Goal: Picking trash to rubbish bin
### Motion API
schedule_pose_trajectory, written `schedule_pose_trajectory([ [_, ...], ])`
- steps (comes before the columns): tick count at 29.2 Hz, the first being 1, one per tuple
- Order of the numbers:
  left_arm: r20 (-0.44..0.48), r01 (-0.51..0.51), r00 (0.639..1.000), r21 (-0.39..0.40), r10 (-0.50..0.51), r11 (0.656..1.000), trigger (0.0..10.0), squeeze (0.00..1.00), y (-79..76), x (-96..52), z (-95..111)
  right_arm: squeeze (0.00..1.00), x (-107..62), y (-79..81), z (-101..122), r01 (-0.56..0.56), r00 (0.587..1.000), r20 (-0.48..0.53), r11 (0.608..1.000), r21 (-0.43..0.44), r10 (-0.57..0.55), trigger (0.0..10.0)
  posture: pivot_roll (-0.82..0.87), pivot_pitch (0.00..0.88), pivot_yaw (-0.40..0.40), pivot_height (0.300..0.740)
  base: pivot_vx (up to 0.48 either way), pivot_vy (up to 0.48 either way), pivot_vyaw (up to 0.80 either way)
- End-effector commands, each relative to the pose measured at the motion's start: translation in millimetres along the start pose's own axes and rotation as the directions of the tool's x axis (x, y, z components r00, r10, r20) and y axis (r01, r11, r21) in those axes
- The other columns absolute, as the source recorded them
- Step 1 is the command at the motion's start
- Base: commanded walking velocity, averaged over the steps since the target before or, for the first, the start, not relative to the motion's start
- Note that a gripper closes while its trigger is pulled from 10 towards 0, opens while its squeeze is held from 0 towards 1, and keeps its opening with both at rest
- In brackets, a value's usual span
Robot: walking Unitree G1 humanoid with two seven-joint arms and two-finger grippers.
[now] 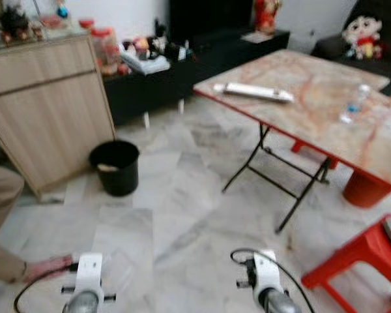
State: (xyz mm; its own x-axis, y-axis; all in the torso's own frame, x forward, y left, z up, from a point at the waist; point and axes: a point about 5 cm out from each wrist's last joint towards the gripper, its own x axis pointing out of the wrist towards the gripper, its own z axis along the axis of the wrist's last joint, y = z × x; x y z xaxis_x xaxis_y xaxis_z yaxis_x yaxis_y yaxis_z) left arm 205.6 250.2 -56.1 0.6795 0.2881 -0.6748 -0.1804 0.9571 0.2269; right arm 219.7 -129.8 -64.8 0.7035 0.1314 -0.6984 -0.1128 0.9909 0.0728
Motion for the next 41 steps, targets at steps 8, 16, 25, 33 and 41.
schedule_pose_trajectory([
  [8,0.021,0.011,1.000,-0.010,-0.011,1.000,10.0,0.00,-6.4,0.9,5.4,0.00,-2.1,-9.8,-4.7,0.024,0.999,-0.020,1.000,-0.020,-0.024,10.0,0.06,0.045,-0.038,0.740,0.472,0.000,0.06],
  [16,0.023,0.009,1.000,-0.014,-0.008,1.000,10.0,0.00,-5.2,1.2,6.4,0.00,-1.7,-7.1,-4.7,0.014,1.000,-0.023,0.999,-0.042,-0.014,10.0,0.07,0.051,-0.039,0.740,0.472,0.000,0.66],
  [25,0.022,0.008,1.000,-0.016,-0.008,1.000,10.0,0.00,-5.3,1.0,5.8,0.00,-2.2,-8.0,-6.5,0.015,0.999,-0.033,0.998,-0.053,-0.016,10.0,0.06,0.053,-0.032,0.740,0.472,0.000,0.80],
  [33,0.022,0.006,1.000,-0.013,-0.005,1.000,10.0,0.00,-3.8,1.1,5.9,0.00,-2.3,-7.6,-8.3,0.016,0.999,-0.047,0.998,-0.064,-0.019,10.0,0.07,0.054,-0.031,0.740,0.472,0.000,0.67],
  [41,0.018,0.007,1.000,-0.013,-0.007,1.000,10.0,0.00,-4.3,0.8,4.7,0.00,-2.7,-10.0,-8.2,0.029,0.999,-0.040,0.999,-0.040,-0.031,10.0,0.06,0.054,-0.029,0.740,0.472,0.000,0.00],
])
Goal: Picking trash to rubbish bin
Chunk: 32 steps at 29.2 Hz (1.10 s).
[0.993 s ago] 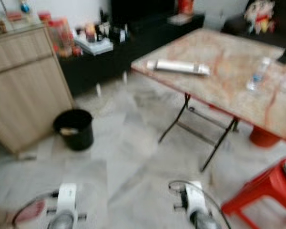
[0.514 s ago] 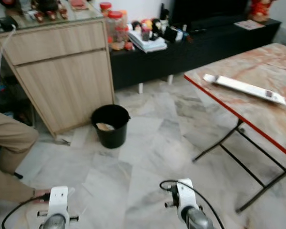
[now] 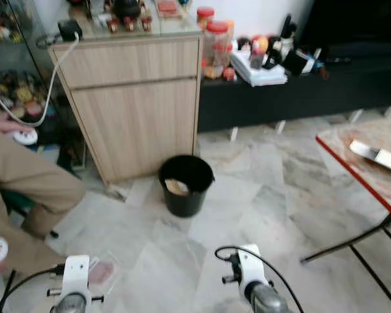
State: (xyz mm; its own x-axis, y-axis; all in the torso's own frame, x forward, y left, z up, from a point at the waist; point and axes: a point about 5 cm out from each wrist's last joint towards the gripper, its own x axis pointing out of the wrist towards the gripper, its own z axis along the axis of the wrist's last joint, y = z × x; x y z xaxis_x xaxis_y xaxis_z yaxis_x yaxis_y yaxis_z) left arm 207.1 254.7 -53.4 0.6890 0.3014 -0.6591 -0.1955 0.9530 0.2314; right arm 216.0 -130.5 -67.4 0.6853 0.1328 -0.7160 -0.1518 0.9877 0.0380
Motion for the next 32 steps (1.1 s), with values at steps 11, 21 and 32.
schedule_pose_trajectory([
  [11,0.007,0.019,1.000,-0.006,-0.019,1.000,10.0,0.00,-8.6,0.7,3.6,0.00,-1.5,-11.2,-2.3,0.038,0.999,-0.010,0.999,0.026,-0.037,10.0,0.06,0.036,-0.029,0.740,0.472,0.000,0.00],
  [21,0.012,0.020,1.000,-0.004,-0.020,1.000,10.0,0.00,-8.2,1.1,5.3,0.00,-0.6,-9.5,0.6,0.033,0.999,-0.002,0.999,0.021,-0.033,10.0,0.07,0.019,-0.028,0.740,0.472,0.000,-0.40],
  [32,0.015,0.019,1.000,-0.003,-0.019,1.000,10.0,0.00,-7.3,1.5,6.5,0.00,-0.4,-8.9,1.8,0.029,1.000,0.005,0.999,0.017,-0.030,10.0,0.07,0.000,-0.025,0.740,0.472,0.000,0.00],
])
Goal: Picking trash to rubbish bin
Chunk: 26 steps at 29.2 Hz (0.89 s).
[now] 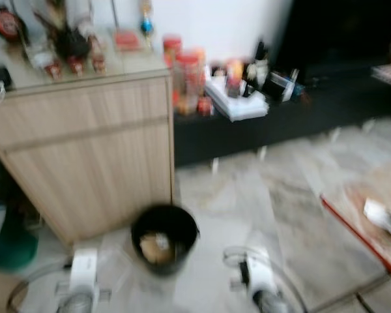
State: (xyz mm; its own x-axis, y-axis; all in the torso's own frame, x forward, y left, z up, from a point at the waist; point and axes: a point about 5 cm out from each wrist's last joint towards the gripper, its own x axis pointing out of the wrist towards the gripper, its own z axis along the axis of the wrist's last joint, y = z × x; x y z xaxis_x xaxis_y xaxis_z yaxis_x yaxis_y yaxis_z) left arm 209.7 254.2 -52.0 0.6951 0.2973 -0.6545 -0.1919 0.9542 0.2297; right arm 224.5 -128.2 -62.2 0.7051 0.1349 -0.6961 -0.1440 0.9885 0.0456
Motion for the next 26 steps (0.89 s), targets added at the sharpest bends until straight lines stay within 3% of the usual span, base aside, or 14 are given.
schedule_pose_trajectory([
  [1,0.008,0.015,1.000,-0.004,-0.015,1.000,10.0,0.00,-6.7,0.8,4,0.00,-3.0,-10.2,-8,0.029,0.999,-0.022,1.000,0.003,-0.029,10.0,0.07,0.000,-0.025,0.740,0.472,0.000,0.00],
  [4,0.010,0.017,1.000,-0.003,-0.017,1.000,10.0,0.00,-7.1,1.1,5,0.00,-2.5,-8.9,-6,0.014,1.000,-0.011,1.000,-0.025,-0.014,10.0,0.07,0.000,-0.025,0.740,0.472,0.000,0.00],
  [9,0.011,0.018,1.000,-0.002,-0.018,1.000,10.0,0.00,-7.3,1.2,5,0.00,-2.4,-7.4,-6,0.009,1.000,-0.011,1.000,-0.025,-0.009,10.0,0.07,0.000,-0.027,0.740,0.472,0.000,0.40],
  [18,0.018,0.023,1.000,0.001,-0.023,1.000,10.0,0.00,-8.7,1.6,7,0.00,-2.3,-8.7,-5,0.018,1.000,-0.009,1.000,-0.007,-0.018,10.0,0.07,0.000,-0.028,0.740,0.472,0.000,0.00],
  [26,0.053,0.033,0.998,-0.019,-0.032,0.999,10.0,0.00,-11.8,4.1,19,0.00,-0.9,-8.5,1,0.005,1.000,0.007,1.000,-0.002,-0.005,10.0,0.06,0.025,-0.037,0.740,0.463,0.000,0.00],
])
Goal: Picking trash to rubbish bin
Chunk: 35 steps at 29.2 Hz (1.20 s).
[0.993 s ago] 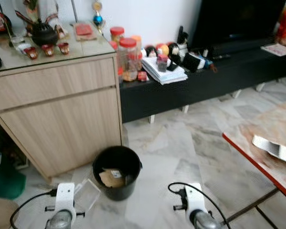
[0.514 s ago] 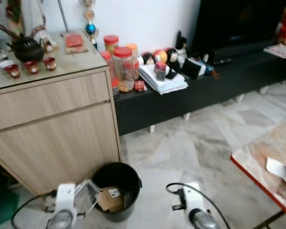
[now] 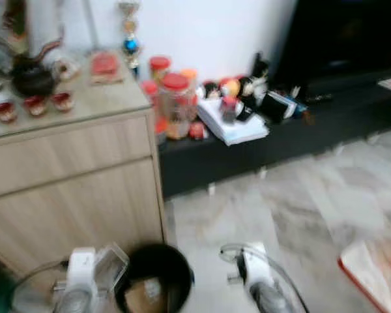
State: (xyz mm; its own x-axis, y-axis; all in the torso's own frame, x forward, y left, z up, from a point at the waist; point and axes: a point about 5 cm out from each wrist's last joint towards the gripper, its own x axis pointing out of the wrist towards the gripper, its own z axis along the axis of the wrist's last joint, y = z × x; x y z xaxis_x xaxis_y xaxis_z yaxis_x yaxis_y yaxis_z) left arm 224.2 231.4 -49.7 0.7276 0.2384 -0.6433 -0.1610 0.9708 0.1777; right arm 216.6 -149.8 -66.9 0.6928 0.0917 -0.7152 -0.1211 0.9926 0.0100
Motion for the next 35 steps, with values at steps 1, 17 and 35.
schedule_pose_trajectory([
  [1,0.024,-0.026,0.999,-0.006,0.026,1.000,10.0,0.00,12.0,2.0,8,0.00,3.6,12.3,12,-0.039,0.999,0.035,0.999,0.008,0.039,10.0,0.06,0.027,-0.039,0.740,0.398,0.000,0.00],
  [17,0.081,0.183,0.980,0.026,-0.184,0.983,10.0,0.00,-26.0,9.2,45,0.00,7.9,26.4,35,-0.164,0.982,0.091,0.986,-0.009,0.164,10.0,0.05,0.037,-0.053,0.740,0.000,0.000,0.00],
  [35,0.152,0.184,0.969,0.083,-0.195,0.979,10.0,0.44,-30.2,11.8,71,0.00,8.2,62.5,80,-0.444,0.872,0.203,0.894,-0.061,0.446,10.0,0.04,0.048,-0.064,0.740,0.000,0.000,0.00],
])
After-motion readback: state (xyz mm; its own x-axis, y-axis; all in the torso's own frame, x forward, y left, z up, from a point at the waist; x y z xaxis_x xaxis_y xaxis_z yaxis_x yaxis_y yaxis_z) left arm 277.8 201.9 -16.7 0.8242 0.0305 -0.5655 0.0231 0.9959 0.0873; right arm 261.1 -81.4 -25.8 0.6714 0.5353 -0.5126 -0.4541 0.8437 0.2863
